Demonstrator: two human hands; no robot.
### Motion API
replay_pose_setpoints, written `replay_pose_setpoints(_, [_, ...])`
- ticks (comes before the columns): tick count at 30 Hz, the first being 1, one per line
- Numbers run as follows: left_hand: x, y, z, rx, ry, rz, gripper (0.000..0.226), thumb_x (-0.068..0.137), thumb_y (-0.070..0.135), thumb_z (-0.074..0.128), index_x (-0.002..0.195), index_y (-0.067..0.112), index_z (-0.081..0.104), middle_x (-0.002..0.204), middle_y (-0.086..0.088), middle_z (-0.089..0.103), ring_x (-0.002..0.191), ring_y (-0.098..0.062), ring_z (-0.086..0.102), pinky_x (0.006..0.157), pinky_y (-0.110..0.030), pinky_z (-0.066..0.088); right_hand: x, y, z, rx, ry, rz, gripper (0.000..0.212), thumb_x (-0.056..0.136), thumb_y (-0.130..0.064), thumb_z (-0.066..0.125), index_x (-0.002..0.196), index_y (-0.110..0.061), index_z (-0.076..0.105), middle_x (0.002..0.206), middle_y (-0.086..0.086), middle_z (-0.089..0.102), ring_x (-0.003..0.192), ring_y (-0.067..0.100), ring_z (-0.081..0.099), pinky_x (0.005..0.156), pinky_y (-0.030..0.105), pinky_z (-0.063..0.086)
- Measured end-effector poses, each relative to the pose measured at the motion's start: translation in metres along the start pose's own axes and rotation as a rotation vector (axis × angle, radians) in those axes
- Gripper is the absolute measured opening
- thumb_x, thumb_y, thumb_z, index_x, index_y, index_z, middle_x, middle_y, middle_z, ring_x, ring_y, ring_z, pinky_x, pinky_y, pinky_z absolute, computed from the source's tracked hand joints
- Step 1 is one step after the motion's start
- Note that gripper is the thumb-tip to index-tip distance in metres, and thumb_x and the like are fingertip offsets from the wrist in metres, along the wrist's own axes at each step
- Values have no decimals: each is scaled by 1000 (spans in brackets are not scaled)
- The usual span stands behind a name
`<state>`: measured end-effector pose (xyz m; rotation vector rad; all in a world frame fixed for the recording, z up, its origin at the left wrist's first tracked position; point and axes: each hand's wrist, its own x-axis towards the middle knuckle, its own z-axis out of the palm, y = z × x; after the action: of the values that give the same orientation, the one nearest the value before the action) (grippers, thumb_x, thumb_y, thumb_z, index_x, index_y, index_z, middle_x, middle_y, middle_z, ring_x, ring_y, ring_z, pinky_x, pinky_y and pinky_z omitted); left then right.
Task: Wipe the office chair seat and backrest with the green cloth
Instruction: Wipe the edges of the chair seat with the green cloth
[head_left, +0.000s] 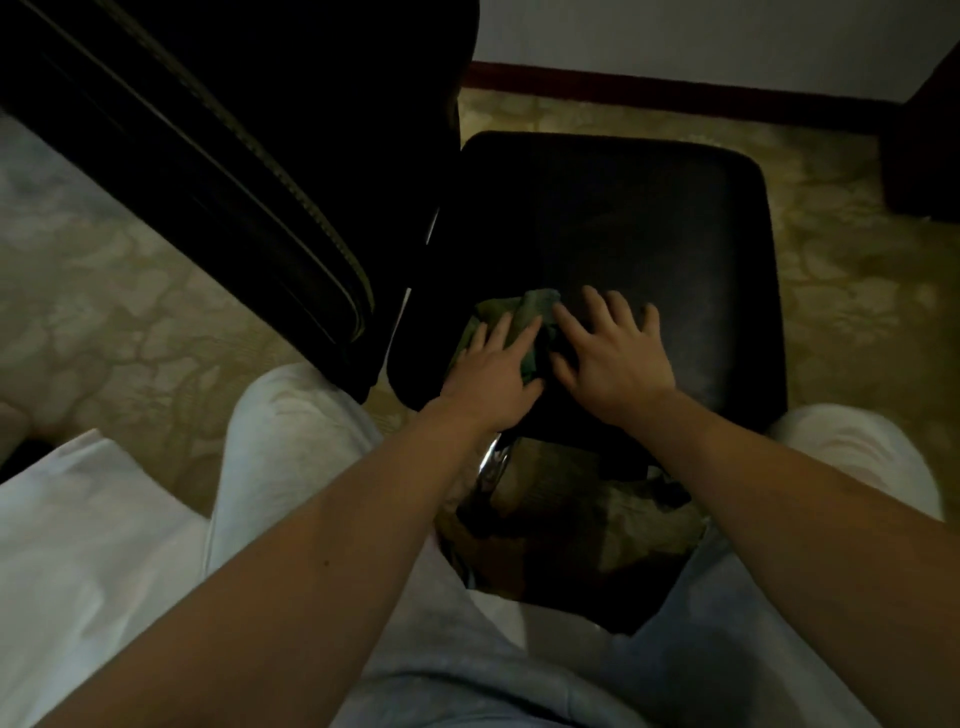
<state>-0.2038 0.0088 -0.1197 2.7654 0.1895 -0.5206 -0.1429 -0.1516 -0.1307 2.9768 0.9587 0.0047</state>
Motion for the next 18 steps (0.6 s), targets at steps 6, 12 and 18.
replay_pose_setpoints(6, [-31, -22, -17, 25, -7, -45, 80, 103, 44, 46, 162, 24, -5, 169, -11, -8, 156, -28, -7, 126, -45, 10, 18, -40, 0, 158, -28, -71, 57, 103, -44, 34, 154, -17, 27, 159, 23, 21, 145, 39, 23, 116, 49, 27])
replay_pose_setpoints(12, [-57, -36, -51, 34, -53, -61, 68, 105, 40, 44, 161, 18, 14, 169, -6, 13, 156, -24, 6, 122, -40, 20, 35, -84, 13, 164, -121, -83, 56, 99, -47, 32, 143, -14, 42, 139, 19, 47, 128, 38, 40, 105, 46, 37])
replay_pose_setpoints(18, [-80, -39, -65, -148, -12, -50, 53, 103, 27, 48, 155, 25, 38, 140, -5, 57, 120, -26, 57, 88, -29, 44, 32, -109, -1, 142, -248, 196, 62, 99, -27, 46, 152, -9, 20, 149, 26, 33, 137, 44, 30, 109, 46, 34])
